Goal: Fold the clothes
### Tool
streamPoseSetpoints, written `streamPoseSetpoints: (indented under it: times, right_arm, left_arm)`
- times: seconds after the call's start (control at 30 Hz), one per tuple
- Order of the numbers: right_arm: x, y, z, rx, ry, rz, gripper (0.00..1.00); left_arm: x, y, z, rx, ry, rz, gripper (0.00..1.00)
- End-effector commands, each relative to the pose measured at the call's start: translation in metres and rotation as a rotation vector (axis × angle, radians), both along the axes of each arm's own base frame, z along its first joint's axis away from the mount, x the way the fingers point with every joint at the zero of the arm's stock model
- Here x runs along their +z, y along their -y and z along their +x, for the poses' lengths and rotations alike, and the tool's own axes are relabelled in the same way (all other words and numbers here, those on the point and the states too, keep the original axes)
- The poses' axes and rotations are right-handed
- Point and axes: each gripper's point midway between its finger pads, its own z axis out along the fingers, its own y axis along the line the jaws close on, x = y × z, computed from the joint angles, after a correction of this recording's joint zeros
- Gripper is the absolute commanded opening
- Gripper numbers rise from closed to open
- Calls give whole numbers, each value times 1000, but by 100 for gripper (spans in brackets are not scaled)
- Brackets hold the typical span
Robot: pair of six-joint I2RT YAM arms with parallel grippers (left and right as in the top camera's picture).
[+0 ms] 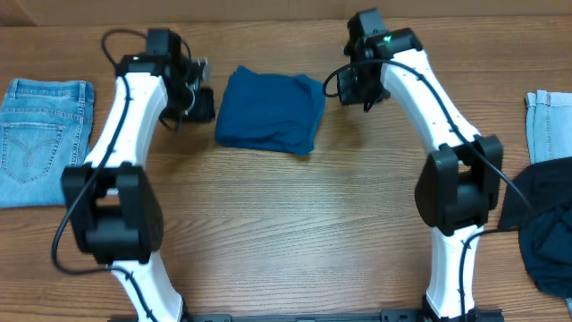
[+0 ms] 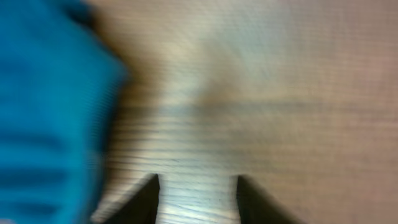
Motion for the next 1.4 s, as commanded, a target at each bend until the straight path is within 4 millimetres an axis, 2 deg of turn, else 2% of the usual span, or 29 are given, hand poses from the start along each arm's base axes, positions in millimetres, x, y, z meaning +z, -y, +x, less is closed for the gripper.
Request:
streamPoseSetpoints:
  times: [0.0, 0.07, 0.13, 0.2, 0.3, 0.4, 0.43, 0.5, 0.57, 0.67, 0.73, 0.87, 0.93, 0.97, 1.03, 1.07, 1.1, 1.13, 1.17, 1.2, 1.27, 1.37]
  right_arm:
    - [93, -44, 6, 198, 218, 199, 4]
    - [81, -62, 7, 250, 207, 286, 4]
    - [64, -84, 8, 300, 173, 406, 4]
    - [45, -98, 8, 330, 130, 487, 4]
    - [5, -103, 10, 324, 60, 487, 4]
    - [-27, -102, 15, 304, 28, 460, 4]
    - [-46, -93, 21, 254, 15, 397, 4]
    - [-72, -77, 26, 178, -10, 303, 4]
    - [-100, -65, 24, 134, -56, 251, 4]
    - [-131, -62, 17, 100, -123, 243, 4]
    - [-134, -62, 17, 100, -124, 241, 4]
    - [-130, -61, 16, 97, -135, 240, 4]
    - [-110, -58, 18, 97, -123, 242, 4]
    - [-90, -58, 23, 98, -96, 248, 4]
    - [-45, -56, 30, 100, -31, 263, 4]
    - [-16, -56, 30, 105, 9, 271, 4]
    - [14, -55, 27, 113, 43, 278, 4]
    - [40, -59, 16, 130, 49, 319, 4]
    - [57, -68, 3, 159, 27, 389, 4]
    - [61, -74, -4, 173, 5, 431, 4]
    - [66, -98, -26, 224, -86, 569, 4]
    - [58, -127, -47, 286, -137, 605, 4]
  left_arm:
    - [80, 36, 32, -95, 291, -118, 22]
    - [80, 67, 48, -163, 364, -133, 12]
    - [69, 102, 60, -237, 410, -139, 11]
    - [44, 127, 68, -261, 399, -156, 10]
    - [-3, 140, 74, -265, 341, -161, 11]
    - [-41, 126, 76, -227, 278, -86, 12]
    - [-57, 117, 76, -207, 248, -52, 12]
    - [-79, 97, 73, -169, 189, 3, 12]
    - [-99, 76, 63, -137, 113, 39, 12]
    - [-115, 57, 47, -108, 17, 49, 12]
    - [-118, 50, 40, -97, -17, 52, 11]
    - [-119, 47, 34, -98, -46, 49, 11]
    - [-107, 52, 36, -116, -22, 44, 11]
    - [-96, 55, 39, -121, 4, 42, 11]
    - [-64, 58, 45, -127, 71, 39, 12]
    - [-41, 58, 47, -125, 116, 35, 13]
    - [-12, 58, 48, -123, 169, 31, 17]
    - [20, 55, 47, -114, 231, 43, 27]
    - [43, 46, 48, -91, 282, 77, 36]
    - [53, 40, 50, -76, 307, 98, 40]
    - [56, 32, 52, -58, 316, 108, 42]
    - [27, 24, 56, -45, 260, 109, 43]
